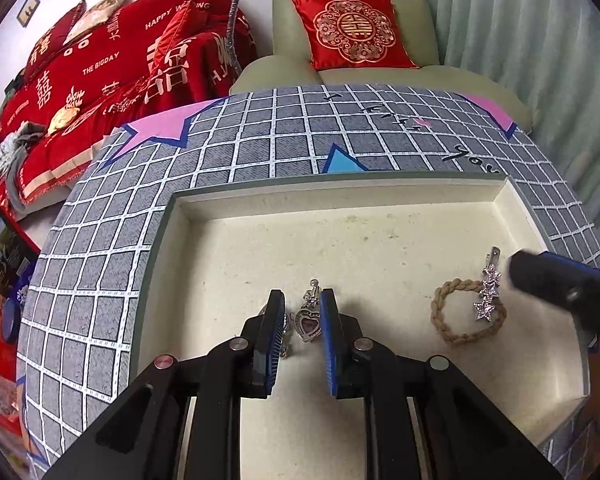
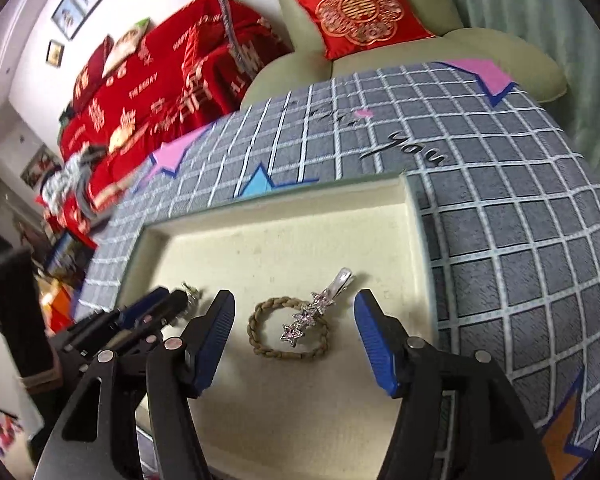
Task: Organize jewelry
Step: 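Carry the heart pendant into the tray with the left tool while the right tool places the star clip, then open both tools and withdraw them from the tray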
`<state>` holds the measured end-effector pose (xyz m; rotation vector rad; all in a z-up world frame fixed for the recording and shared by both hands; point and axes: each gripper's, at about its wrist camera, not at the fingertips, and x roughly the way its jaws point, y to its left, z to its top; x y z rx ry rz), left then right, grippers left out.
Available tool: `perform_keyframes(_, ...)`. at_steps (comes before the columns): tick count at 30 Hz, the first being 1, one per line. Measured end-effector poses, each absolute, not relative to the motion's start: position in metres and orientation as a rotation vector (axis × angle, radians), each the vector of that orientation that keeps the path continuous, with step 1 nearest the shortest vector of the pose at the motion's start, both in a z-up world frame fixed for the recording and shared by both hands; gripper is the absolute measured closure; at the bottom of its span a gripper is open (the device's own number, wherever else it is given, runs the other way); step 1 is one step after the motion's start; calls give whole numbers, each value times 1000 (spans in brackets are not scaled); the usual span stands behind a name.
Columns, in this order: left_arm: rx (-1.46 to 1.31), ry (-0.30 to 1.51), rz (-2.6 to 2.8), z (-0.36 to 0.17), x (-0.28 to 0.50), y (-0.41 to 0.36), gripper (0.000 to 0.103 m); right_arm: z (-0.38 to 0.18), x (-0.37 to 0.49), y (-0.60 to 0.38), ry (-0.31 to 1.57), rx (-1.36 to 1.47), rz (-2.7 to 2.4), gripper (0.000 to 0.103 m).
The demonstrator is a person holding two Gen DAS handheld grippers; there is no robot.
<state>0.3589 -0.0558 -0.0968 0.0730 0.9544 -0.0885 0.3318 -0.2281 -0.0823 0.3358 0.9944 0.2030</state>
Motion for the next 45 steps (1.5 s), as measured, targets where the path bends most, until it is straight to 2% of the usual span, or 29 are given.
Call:
perform_keyframes(6, 54, 951, -97, -90, 351, -54, 76, -62, 314, -239, 971, 351, 183, 36)
perform_keyframes(7, 49, 950, -102, -88, 349, -54, 59, -61, 310, -239, 972, 351, 182, 35)
perform_keyframes(8, 46, 947, -102, -84, 345, -54, 34, -59, 305, -241, 974, 351, 181, 33)
perform_keyframes(9, 47, 937, -84, -81, 342, -53, 0, -58, 303, -241, 974, 351, 181, 30)
perform_keyframes(11, 71, 877, -60, -70, 331, -53, 0, -53, 295, -241, 967, 351, 183, 29)
perform_keyframes(17, 76, 880, -77, -57, 310, -49, 0, -49, 272, -236, 978, 309, 166, 23)
perform_keyframes(25, 70, 863, -88, -47, 252, -35, 0, -38, 234, -234, 975, 300, 156, 20)
perform_keyframes(27, 73, 853, -89, -44, 238, -31, 0, -37, 225, -234, 973, 300, 159, 1)
perform_keyframes(28, 72, 846, -87, -42, 231, -28, 0, -37, 221, -233, 970, 297, 162, 0)
perform_keyframes(39, 26, 835, -82, -40, 173, 10, 0, -21, 166, -220, 898, 240, 170, 0)
perform_keyframes(45, 30, 842, -80, -52, 149, 26, 0, -31, 140, -219, 946, 242, 158, 0)
